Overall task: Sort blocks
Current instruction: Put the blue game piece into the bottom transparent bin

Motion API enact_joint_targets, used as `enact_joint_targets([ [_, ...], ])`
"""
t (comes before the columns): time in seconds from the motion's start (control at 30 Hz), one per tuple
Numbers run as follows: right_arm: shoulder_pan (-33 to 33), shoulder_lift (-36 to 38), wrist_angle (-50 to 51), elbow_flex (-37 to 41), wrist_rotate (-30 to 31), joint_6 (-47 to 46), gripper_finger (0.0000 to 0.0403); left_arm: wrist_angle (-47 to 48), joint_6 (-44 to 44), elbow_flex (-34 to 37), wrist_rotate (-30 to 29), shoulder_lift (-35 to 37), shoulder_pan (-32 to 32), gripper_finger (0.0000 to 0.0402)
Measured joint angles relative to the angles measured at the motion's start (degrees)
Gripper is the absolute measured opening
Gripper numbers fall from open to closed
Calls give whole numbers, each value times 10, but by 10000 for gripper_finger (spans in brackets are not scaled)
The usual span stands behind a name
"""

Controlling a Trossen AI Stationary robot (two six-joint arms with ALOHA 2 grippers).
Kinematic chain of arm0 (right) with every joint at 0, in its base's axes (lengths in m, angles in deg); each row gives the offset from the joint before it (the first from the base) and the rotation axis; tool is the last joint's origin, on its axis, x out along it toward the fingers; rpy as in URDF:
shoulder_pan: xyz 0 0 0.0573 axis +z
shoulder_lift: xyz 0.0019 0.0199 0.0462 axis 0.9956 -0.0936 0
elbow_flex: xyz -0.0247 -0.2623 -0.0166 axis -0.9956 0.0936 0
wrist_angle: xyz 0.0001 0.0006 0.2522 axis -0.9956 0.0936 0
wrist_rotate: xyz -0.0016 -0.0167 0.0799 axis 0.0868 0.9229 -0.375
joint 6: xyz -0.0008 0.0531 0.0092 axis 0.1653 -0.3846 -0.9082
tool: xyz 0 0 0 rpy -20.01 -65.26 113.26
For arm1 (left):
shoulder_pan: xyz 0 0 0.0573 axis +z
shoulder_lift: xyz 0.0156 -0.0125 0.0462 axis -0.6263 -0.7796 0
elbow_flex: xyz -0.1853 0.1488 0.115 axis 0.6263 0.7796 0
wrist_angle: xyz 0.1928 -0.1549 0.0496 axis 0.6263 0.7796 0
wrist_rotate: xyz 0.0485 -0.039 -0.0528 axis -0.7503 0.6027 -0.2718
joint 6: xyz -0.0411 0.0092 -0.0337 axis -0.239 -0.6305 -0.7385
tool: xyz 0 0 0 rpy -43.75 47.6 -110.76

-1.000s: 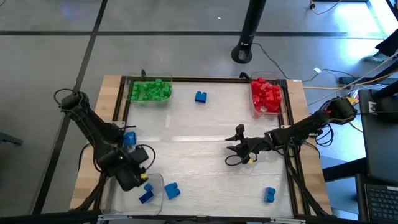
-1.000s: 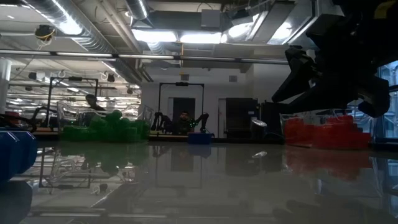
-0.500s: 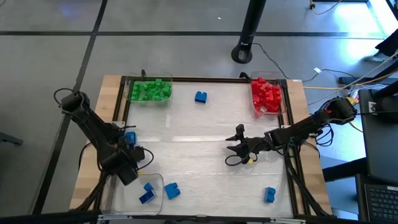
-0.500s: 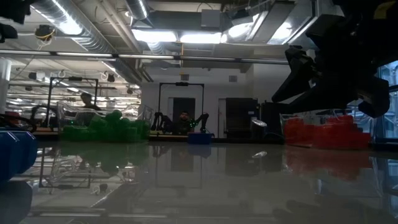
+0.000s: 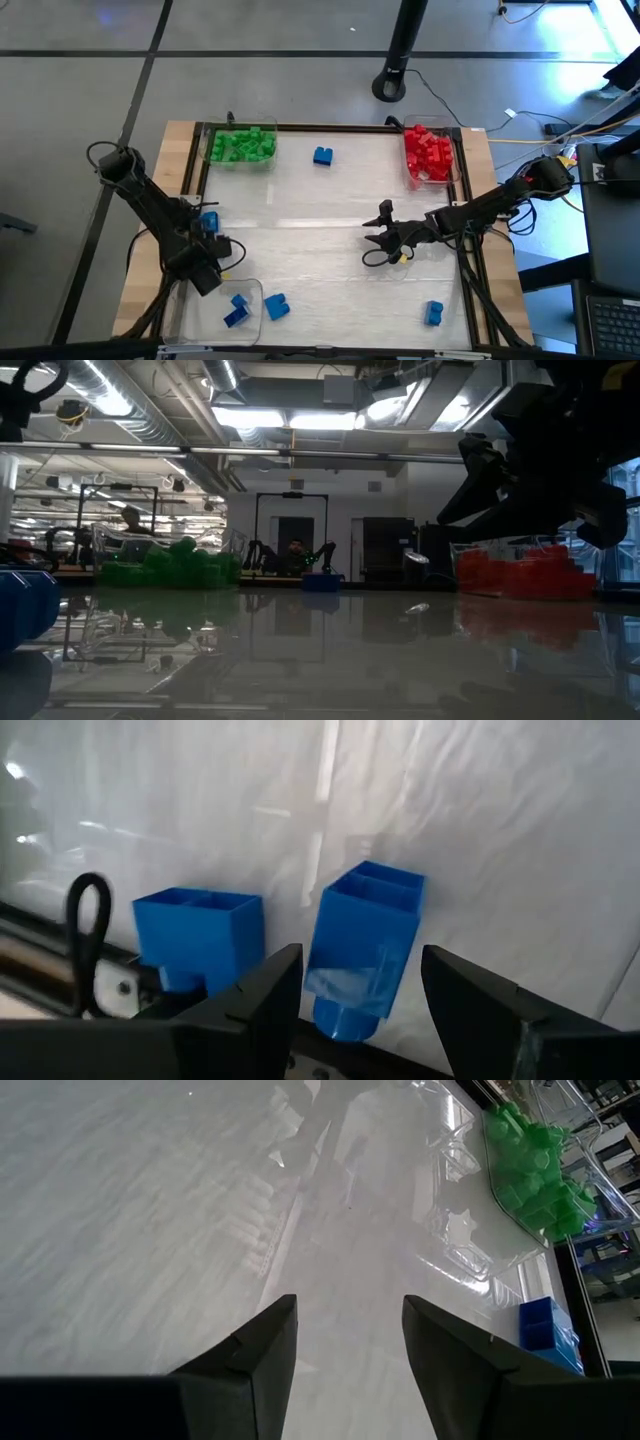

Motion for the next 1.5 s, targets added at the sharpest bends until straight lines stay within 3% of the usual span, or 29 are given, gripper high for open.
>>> enact_joint_targets([
  [0.5, 0, 0, 0, 0, 0, 0, 184, -105, 10, 68, 6, 0, 0, 193],
  [0.73, 0, 0, 0, 0, 0, 0, 184, -111, 0, 68, 5, 0, 2, 125],
  [1.0, 0, 0, 0, 0, 0, 0, 184, -105, 2, 66, 5, 0, 2, 123],
  [1.33, 0, 0, 0, 0, 5, 0, 184, 38, -27, -52, -8, 0, 2, 123],
  [1.5, 0, 0, 0, 0, 5, 0, 184, 47, -63, -132, -13, 0, 2, 123],
])
